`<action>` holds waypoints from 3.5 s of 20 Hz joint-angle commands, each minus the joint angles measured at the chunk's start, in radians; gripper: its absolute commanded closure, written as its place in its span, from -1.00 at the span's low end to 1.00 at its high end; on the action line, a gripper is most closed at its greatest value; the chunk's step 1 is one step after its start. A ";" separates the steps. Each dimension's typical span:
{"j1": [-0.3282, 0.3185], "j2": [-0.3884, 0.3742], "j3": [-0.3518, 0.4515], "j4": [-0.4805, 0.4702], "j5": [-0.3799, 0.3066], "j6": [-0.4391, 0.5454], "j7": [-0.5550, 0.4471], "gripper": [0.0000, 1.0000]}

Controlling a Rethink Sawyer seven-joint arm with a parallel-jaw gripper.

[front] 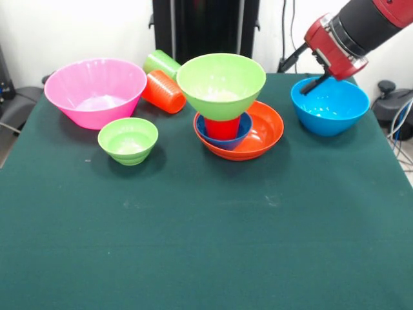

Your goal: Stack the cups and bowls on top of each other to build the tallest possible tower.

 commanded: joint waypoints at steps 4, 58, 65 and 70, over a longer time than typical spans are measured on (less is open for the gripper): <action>0.032 0.044 0.042 -0.061 0.012 0.102 0.239 -1.00; -0.234 -0.031 0.120 -0.306 0.053 0.041 -0.111 -1.00; -0.336 -0.047 0.160 -0.369 0.000 0.073 -0.265 -1.00; -0.431 -0.081 0.203 -0.390 -0.052 0.109 -0.400 -1.00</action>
